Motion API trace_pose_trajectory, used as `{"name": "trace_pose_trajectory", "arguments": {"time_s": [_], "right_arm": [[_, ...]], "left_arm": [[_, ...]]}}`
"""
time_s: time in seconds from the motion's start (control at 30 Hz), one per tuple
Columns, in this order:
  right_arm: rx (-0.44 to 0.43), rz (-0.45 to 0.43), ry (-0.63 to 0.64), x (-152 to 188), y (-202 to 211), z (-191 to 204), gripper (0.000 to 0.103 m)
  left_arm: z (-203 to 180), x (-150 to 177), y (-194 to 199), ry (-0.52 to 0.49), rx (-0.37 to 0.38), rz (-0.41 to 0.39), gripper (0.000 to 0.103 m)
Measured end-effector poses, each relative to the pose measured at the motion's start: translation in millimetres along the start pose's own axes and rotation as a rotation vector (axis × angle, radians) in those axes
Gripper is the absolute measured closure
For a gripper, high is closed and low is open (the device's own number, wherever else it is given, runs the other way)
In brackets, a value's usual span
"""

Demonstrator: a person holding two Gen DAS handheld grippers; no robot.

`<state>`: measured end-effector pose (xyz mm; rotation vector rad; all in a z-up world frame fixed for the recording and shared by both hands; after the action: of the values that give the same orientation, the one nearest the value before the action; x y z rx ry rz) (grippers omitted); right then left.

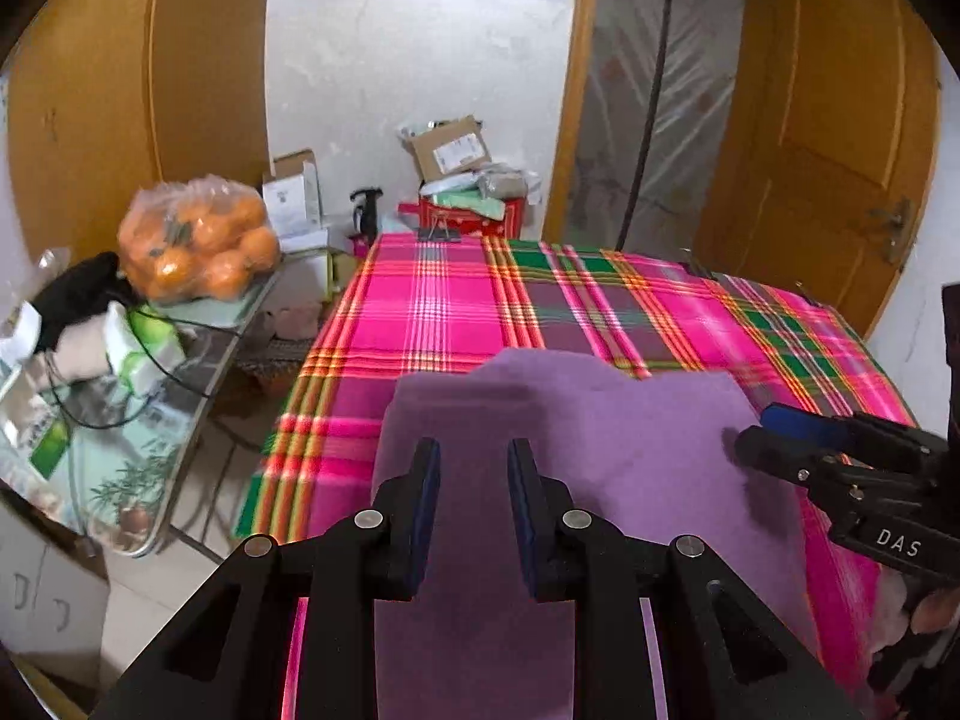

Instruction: Fold clothes

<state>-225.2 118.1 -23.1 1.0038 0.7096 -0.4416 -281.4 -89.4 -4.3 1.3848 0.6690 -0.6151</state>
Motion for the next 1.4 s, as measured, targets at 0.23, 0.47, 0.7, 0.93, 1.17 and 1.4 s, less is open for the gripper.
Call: {"name": "trace_pose_trajectory", "arguments": {"time_s": [0.23,0.47,0.7,0.93,1.17,1.4], "right_arm": [[-0.058,-0.008,-0.056,0,-20,-26,0.062],[-0.145,-0.061,-0.253,1,-20,-54,0.063],[-0.114,-0.085,-0.314,1,-1,-63,0.068],[-0.116,-0.055,-0.198,-10,-4,-38,0.070],[-0.054,-0.019,-0.130,-15,-7,-23,0.073],[-0.106,0.045,0.028,46,25,45,0.073]], "left_arm": [[10,4,-36,0.104,0.100,0.048,0.079],[33,9,-49,0.316,0.263,0.104,0.100],[37,12,-29,0.301,0.226,0.095,0.101],[38,14,-15,0.254,0.181,0.075,0.101],[44,20,-13,0.230,0.139,0.092,0.101],[28,67,42,0.095,0.083,0.057,0.101]]}}
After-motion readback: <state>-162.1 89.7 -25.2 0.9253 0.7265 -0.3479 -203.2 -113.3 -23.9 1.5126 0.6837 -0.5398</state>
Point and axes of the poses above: each gripper's, at about its wrist camera, not at the fingertips, and y roughly against the way its jaws point, z to its left, x to its underside, the point moved 8 cm from there along -y, roughly the way its jaws point, and after that the axes turned 14 degrees about -x, right-handed, at the moved point
